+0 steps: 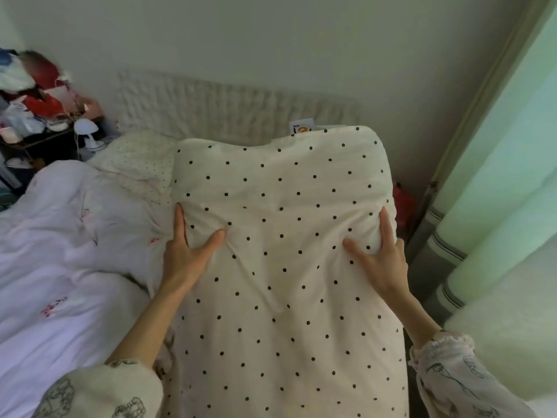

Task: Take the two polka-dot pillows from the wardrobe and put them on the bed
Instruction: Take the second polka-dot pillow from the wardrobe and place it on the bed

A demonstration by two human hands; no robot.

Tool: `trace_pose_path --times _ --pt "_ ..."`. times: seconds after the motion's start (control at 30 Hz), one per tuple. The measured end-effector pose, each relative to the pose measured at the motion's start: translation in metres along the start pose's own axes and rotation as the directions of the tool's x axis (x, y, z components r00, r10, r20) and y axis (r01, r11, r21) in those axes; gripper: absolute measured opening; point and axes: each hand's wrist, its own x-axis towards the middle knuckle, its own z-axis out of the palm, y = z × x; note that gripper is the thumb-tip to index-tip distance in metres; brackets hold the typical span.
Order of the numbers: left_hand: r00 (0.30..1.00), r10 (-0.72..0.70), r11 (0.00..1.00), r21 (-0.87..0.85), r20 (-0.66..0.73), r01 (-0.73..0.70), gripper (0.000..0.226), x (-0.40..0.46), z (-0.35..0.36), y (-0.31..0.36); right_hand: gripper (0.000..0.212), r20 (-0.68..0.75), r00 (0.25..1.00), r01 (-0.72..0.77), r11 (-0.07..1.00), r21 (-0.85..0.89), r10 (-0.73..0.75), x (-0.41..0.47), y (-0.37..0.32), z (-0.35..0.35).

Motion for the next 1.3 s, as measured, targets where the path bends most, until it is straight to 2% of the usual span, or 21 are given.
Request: trace_pose_path --times 0.37,0.63,0.83,1.03,1.3 --pt "0.978 -0.102 0.987 -0.143 -0.184 0.076 0.095 0.11 0.12 0.054 0.092 0.189 0.972 0.137 0.991 0.012 -0.136 0.236 0.005 0.026" --pt "0.95 -0.221 0.962 -0.209 -0.219 0.176 0.099 0.187 0.176 0.067 0.091 0.28 0.942 0.206 0.978 -0.046 -0.185 0.366 -0.006 0.068" --pt "0.92 -0.277 0.944 -0.254 -0.278 0.208 0.099 0.272 0.201 0.06 0.091 0.368 0.902 0.252 0.967 -0.025 -0.226 0.456 -0.022 0.134" --pt "0.86 -0.39 0.906 -0.305 -0.328 0.295 0.1 0.376 0.21 0.055 0.09 0.453 0.856 0.323 0.942 -0.092 -0.249 0.556 -0.074 0.216" --pt "0.781 -0.458 0.874 -0.373 -0.424 0.311 0.099 0.466 0.215 0.039 0.089 0.547 0.776 0.418 0.905 -0.073 -0.314 0.645 -0.121 0.311"
